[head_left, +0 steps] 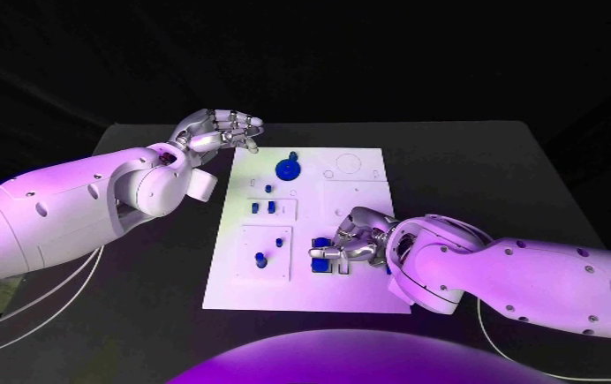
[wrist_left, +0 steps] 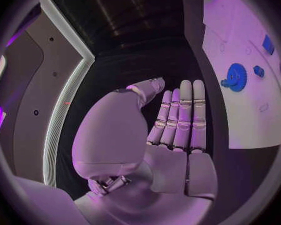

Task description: Assemble the parts on the task board

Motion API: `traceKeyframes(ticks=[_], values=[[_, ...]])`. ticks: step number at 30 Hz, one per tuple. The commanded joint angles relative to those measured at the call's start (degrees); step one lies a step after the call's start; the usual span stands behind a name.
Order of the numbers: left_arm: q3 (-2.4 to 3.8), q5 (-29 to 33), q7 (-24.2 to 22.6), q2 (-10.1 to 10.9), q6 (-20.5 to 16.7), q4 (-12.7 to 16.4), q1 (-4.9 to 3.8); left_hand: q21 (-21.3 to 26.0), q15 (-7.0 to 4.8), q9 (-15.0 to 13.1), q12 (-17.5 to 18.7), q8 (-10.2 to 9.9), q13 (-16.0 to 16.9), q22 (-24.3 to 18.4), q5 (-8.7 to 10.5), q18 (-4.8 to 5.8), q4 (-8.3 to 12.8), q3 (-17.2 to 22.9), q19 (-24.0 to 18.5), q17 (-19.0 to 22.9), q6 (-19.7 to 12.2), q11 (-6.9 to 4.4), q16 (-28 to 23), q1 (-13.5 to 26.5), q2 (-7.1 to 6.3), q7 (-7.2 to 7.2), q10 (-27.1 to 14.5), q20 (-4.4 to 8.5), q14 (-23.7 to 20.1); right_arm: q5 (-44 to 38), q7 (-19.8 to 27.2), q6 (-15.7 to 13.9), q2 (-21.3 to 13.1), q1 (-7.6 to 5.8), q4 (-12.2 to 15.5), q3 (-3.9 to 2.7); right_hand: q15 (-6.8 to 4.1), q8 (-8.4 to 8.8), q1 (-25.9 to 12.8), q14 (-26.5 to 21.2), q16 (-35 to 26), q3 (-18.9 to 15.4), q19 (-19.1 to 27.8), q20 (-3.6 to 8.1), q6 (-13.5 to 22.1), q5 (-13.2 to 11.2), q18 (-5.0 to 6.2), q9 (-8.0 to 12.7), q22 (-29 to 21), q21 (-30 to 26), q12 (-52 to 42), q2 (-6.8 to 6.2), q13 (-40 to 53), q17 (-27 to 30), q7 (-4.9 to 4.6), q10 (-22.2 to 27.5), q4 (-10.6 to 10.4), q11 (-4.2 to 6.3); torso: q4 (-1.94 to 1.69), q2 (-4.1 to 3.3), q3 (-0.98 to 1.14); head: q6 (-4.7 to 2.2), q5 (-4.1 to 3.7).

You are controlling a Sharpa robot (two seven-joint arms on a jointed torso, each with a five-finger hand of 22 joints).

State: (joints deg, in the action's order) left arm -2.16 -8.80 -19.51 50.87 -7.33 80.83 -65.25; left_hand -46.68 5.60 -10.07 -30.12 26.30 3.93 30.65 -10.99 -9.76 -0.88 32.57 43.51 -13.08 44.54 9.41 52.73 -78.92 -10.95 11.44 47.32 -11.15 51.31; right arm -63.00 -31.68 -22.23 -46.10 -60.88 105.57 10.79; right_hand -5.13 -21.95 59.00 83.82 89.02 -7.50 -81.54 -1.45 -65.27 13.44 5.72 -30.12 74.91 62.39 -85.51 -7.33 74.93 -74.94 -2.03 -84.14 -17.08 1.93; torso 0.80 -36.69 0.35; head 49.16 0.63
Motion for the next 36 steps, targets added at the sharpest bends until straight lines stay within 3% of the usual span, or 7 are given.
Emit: traceKeyframes(ticks=[1, 13, 17, 28, 31, 36], values=[[0.05, -0.18, -0.23, -0.04, 0.78, 0.17, -0.06, 0.2, -0.15, 0.04, -0.17, 0.3, -0.06, -0.05, -0.04, -0.68, -0.06, -0.35, 0.24, 0.05, 0.29, -0.06, -0.2, 0.0, 0.46, 1.27, 0.29, 0.14, 0.16, -1.79, -0.16, 0.85, -0.03, 0.06, 0.04, 0.02, -0.07, -0.28, -0.96, 5.44, -0.34, -0.5, 0.39, 0.15, 0.43, 0.4, -0.67, 0.04, 5.65, -0.23, 0.29, -0.47, 12.19, -11.27, -0.01, -4.27, -0.03, 0.05, 0.0, -0.03, 0.04, -0.09, -0.02], [0.05, -0.26, -0.19, 0.0, 0.71, 0.17, -0.07, 0.23, -0.17, 0.06, -0.16, 0.36, -0.07, -0.06, -0.04, -0.69, 0.0, -0.33, 0.28, 0.07, 0.35, -0.08, -0.24, -0.08, 0.49, 1.25, 0.31, 0.15, 0.17, -3.14, -0.02, -1.57, -0.72, 0.08, 0.67, 0.02, -0.05, -0.44, -1.55, 5.47, -0.3, -0.32, 0.29, 0.11, 0.52, 0.54, -0.71, 0.0, 5.78, -0.03, 0.07, -0.09, 12.34, -11.42, -0.01, -4.35, 0.02, 0.04, 0.01, -0.03, 0.04, -0.19, -0.02], [0.05, -0.27, -0.19, -0.01, 0.7, 0.14, -0.06, 0.23, -0.17, 0.06, -0.16, 0.36, -0.07, -0.06, -0.04, -0.69, 0.0, -0.33, 0.28, 0.07, 0.35, -0.08, -0.24, -0.08, 0.49, 1.25, 0.31, 0.15, 0.17, -3.6, 0.18, -2.34, -1.25, 0.09, 1.69, 0.01, -0.12, -0.75, 0.62, 5.54, -0.19, 0.5, 0.08, 0.15, 0.47, 0.3, -0.78, -0.08, 6.0, 0.35, -0.26, 0.69, 12.57, -11.72, 0.1, -4.49, 0.15, 0.13, 0.02, -0.03, 0.06, -0.23, -0.05], [0.05, -0.36, -0.18, -0.11, 0.74, 0.07, -0.06, 0.23, -0.17, 0.06, -0.16, 0.36, -0.07, -0.06, -0.04, -0.69, 0.0, -0.33, 0.28, 0.07, 0.35, -0.08, -0.24, -0.08, 0.49, 1.25, 0.31, 0.15, 0.17, -3.42, 0.27, -1.95, -1.34, 0.08, 2.07, 0.01, -0.14, -0.84, 1.22, 5.53, -0.21, 0.6, 0.09, 0.17, 0.43, 0.23, -0.76, -0.1, 5.99, 0.25, -0.21, 0.79, 12.55, -11.66, 0.14, -4.48, 0.19, 0.17, 0.0, 0.01, -0.01, -0.36, -0.14], [0.05, -0.37, -0.18, -0.11, 0.76, 0.08, -0.06, 0.23, -0.17, 0.06, -0.16, 0.36, -0.07, -0.06, -0.04, -0.69, 0.0, -0.33, 0.28, 0.07, 0.35, -0.08, -0.24, -0.08, 0.49, 1.25, 0.31, 0.15, 0.17, -3.44, 0.65, -2.52, -1.49, 0.08, 2.2, 0.01, -0.15, -0.86, 1.82, 5.51, -0.25, 0.64, 0.09, 0.18, 0.51, 0.17, -0.76, -0.09, 6.01, 0.21, -0.02, 0.78, 12.45, -11.57, 0.14, -4.42, 0.22, 0.17, -0.03, 0.0, 0.0, -0.37, -0.07], [0.05, -0.38, -0.2, -0.04, 0.78, 0.13, -0.06, 0.23, -0.17, 0.06, -0.16, 0.36, -0.07, -0.06, -0.04, -0.69, 0.0, -0.33, 0.28, 0.07, 0.35, -0.08, -0.24, -0.08, 0.49, 1.25, 0.31, 0.15, 0.17, -4.6, 4.11, -4.93, -2.53, 0.01, 2.82, 0.01, 0.03, -0.52, 5.96, 5.37, -0.51, 0.69, 0.48, 0.08, 1.72, 0.06, -0.6, 0.09, 5.76, -0.99, 1.91, 0.45, 11.38, -10.88, -0.21, -3.75, 0.28, -0.1, -0.05, 0.01, 0.01, -0.37, 0.07]])
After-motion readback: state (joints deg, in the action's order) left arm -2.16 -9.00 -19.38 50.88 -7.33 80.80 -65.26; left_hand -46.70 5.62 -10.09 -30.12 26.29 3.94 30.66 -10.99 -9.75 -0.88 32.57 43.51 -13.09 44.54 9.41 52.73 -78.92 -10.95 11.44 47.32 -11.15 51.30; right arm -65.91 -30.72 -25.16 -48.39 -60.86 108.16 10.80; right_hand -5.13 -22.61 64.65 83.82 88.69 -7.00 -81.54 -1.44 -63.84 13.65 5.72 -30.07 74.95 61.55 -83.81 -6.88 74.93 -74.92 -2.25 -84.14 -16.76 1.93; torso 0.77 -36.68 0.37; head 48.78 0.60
